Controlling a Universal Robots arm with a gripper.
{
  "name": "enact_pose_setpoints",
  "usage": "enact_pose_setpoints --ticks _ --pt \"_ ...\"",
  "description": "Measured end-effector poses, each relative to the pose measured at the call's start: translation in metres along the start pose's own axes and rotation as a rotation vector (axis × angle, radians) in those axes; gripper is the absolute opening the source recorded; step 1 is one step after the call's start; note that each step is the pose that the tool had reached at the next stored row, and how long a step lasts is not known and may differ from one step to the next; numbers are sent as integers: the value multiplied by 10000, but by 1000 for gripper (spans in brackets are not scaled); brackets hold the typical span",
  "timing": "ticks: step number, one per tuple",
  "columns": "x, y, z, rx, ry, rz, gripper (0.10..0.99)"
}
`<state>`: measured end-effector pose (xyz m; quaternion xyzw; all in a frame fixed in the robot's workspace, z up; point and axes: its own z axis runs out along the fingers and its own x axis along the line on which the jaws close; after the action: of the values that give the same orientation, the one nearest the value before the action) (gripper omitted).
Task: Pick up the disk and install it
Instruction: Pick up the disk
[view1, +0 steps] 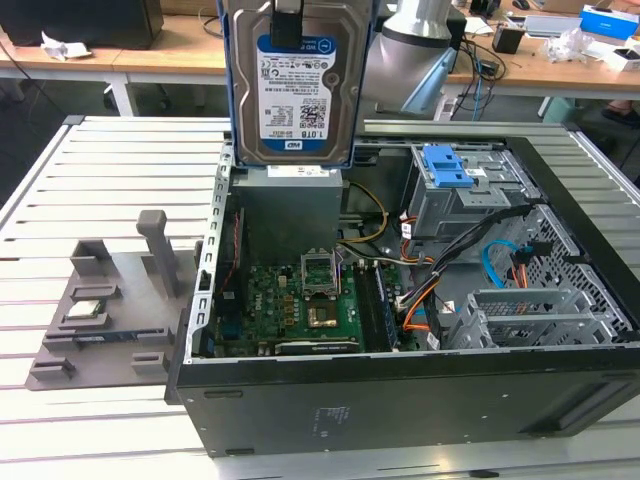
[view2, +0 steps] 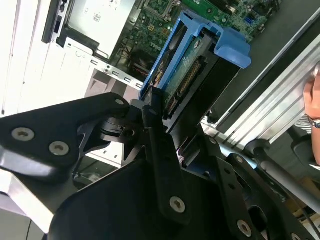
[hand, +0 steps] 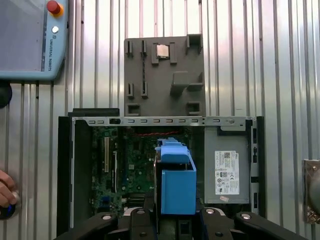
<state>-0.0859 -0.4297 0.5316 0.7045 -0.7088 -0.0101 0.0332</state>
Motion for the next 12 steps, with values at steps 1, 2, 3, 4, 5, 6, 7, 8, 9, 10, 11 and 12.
enact_pose_setpoints --ticks 1,2,3,4,5,6,7,8,9,10,11,12 --pt "8 0 0 0 0 0 361" --pt "23 0 2 0 0 0 361" --pt "31 0 2 0 0 0 361" --pt "38 0 3 0 0 0 361" --pt "46 0 3 0 0 0 361" --pt "54 -1 4 0 0 0 361" --pt "61 -1 4 0 0 0 361" --pt "69 -1 5 0 0 0 361" --pt "76 -1 5 0 0 0 361" --pt "84 -1 5 0 0 0 361" --pt "92 -1 6 0 -1 0 361" --pt "100 -1 6 0 0 0 361"
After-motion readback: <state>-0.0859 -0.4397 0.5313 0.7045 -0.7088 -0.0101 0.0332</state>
